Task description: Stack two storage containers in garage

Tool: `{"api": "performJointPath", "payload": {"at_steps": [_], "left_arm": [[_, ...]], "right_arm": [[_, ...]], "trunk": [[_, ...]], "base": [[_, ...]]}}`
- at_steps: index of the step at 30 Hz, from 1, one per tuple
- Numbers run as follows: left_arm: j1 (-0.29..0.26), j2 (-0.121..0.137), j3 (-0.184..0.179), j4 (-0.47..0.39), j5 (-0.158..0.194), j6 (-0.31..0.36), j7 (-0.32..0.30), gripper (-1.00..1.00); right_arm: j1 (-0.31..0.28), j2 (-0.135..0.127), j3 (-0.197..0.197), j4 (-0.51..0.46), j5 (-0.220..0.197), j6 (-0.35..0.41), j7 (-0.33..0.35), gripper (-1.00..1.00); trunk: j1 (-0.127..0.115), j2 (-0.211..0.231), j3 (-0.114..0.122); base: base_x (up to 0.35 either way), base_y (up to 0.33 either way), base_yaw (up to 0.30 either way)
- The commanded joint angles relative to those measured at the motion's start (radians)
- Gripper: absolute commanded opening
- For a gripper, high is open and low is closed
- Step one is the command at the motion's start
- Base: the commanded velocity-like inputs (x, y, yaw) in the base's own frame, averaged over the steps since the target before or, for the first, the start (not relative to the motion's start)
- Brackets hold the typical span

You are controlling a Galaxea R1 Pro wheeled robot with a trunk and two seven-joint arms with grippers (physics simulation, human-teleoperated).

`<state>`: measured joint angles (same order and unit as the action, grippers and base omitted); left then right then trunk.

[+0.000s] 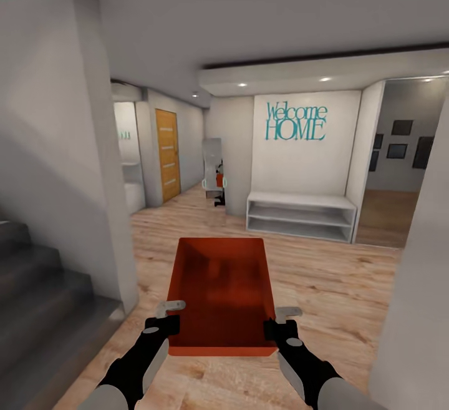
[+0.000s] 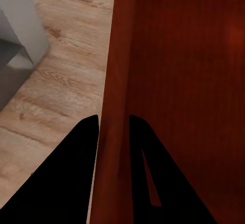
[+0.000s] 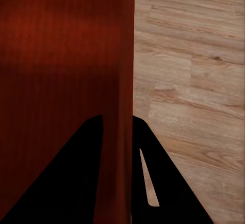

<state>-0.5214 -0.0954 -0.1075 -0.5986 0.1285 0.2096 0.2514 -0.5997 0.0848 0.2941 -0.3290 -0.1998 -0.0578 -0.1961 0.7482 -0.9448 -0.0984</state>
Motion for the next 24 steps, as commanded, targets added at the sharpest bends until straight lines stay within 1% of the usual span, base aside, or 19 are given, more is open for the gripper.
{"api": "performJointPath", "payload": {"at_steps": [1,24], "left_arm": [[0.000,0.042,0.043,-0.001,-0.001,0.008,0.045,-1.00],[0.000,0.042,0.043,-0.001,-0.001,0.008,0.045,-1.00]], "right_arm": [[-0.002,0.000,-0.007,-0.008,-0.002,-0.002,0.001,-1.00],[-0.002,0.000,-0.007,-0.007,-0.001,-0.002,0.001,-1.00]], "trunk": [[0.001,-0.001,-0.002],[0.001,-0.001,-0.002]], "base": [[0.326,0.000,0.000],[0.326,0.000,0.000]]}}
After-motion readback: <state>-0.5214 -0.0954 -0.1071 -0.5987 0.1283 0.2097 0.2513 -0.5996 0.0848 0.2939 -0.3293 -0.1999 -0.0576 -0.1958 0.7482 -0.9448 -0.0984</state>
